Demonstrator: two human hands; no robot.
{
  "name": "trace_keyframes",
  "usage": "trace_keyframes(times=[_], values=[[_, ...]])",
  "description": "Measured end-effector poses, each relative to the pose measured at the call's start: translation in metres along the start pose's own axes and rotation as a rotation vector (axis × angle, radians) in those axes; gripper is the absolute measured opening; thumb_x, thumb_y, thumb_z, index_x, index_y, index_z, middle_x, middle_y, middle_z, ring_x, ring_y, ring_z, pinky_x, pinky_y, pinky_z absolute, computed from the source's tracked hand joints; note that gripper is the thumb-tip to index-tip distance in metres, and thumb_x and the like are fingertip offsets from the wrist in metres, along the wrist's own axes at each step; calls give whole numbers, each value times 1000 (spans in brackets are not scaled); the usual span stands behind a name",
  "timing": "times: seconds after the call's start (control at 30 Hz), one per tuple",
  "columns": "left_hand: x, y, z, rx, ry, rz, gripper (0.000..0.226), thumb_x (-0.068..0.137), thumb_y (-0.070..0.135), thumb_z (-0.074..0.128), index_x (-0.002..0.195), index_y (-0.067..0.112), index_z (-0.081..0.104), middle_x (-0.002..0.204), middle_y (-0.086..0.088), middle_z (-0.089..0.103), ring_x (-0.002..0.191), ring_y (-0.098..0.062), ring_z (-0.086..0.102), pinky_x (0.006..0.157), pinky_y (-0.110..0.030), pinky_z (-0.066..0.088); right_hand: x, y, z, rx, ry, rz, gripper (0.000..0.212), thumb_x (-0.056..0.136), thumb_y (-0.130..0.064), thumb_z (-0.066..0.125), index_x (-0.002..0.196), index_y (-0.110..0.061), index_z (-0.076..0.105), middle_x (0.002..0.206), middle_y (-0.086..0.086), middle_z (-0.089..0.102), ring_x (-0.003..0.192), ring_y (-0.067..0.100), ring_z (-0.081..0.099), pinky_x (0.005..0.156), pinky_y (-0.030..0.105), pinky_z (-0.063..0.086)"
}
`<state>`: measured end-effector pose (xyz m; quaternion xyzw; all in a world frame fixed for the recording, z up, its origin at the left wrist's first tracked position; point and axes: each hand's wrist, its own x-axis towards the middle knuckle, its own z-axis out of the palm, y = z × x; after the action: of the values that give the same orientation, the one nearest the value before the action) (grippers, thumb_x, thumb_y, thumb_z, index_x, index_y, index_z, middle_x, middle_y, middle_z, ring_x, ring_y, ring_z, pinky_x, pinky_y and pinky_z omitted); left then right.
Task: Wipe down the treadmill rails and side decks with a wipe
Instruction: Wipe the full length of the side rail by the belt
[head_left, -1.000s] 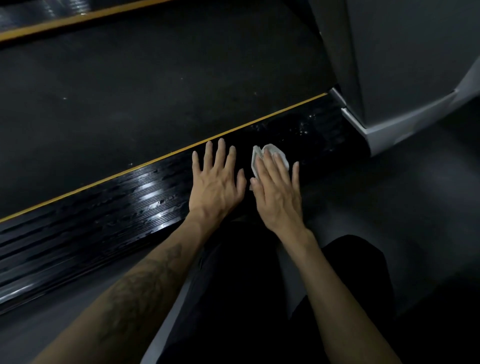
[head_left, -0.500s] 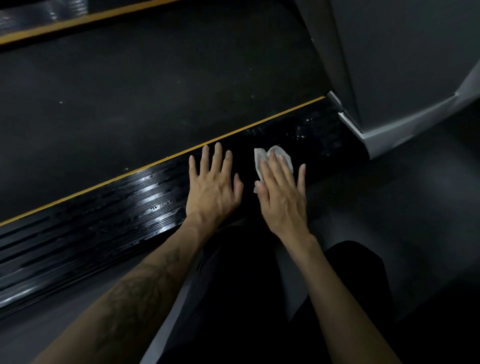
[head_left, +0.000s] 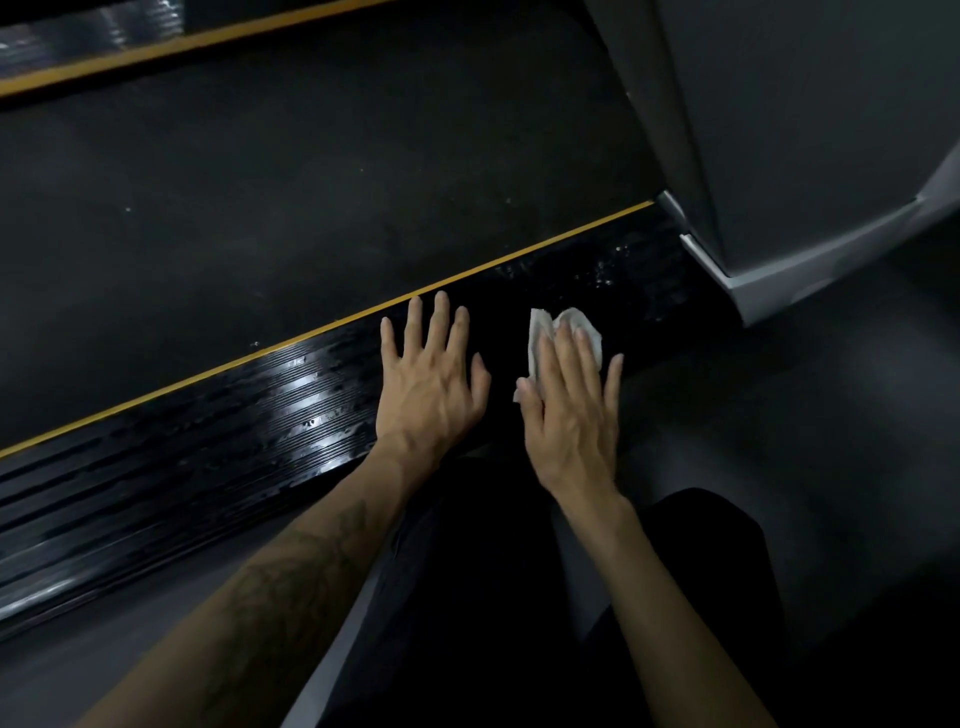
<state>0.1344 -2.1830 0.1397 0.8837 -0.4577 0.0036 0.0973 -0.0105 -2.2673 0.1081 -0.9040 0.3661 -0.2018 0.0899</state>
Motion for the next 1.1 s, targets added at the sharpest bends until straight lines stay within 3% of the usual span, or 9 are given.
trace_keyframes(times=[0.2, 0.43, 0.67, 0.83, 1.1], values=[[1, 1, 1, -7, -2, -1, 69, 98, 46, 25, 156, 11, 40, 167, -14, 29, 156, -36, 19, 124, -62, 14, 20, -1, 3, 43, -28, -130, 56, 109, -40, 27, 158, -15, 39, 168, 3, 30, 157, 20, 19, 126, 60, 9], [2, 0, 4, -7, 10, -6, 66, 99, 45, 29, 155, 11, 40, 166, -14, 30, 156, -36, 19, 125, -62, 14, 5, 2, -1, -18, -7, -36, 60, 109, -41, 24, 160, -12, 33, 170, 6, 23, 159, 20, 14, 128, 55, 2], [3, 1, 3, -30, 13, -10, 67, 99, 45, 27, 155, 12, 40, 167, -13, 29, 157, -34, 18, 125, -62, 13, 37, 7, 2, -47, -58, -159, 59, 109, -42, 23, 158, -13, 38, 168, 4, 29, 157, 22, 20, 126, 61, 6], [3, 2, 4, -35, 38, -17, 66, 99, 45, 29, 154, 11, 42, 166, -13, 32, 156, -35, 20, 124, -62, 15, 19, 7, 1, -54, -41, -73, 61, 109, -43, 23, 160, -11, 33, 169, 7, 23, 159, 22, 14, 128, 55, 1], [4, 3, 6, -29, 63, -14, 64, 99, 44, 33, 152, 10, 46, 164, -14, 36, 154, -36, 25, 123, -63, 19, 51, 17, 0, -55, -82, -194, 60, 108, -43, 22, 159, -14, 37, 168, 5, 29, 157, 22, 19, 126, 55, 0]])
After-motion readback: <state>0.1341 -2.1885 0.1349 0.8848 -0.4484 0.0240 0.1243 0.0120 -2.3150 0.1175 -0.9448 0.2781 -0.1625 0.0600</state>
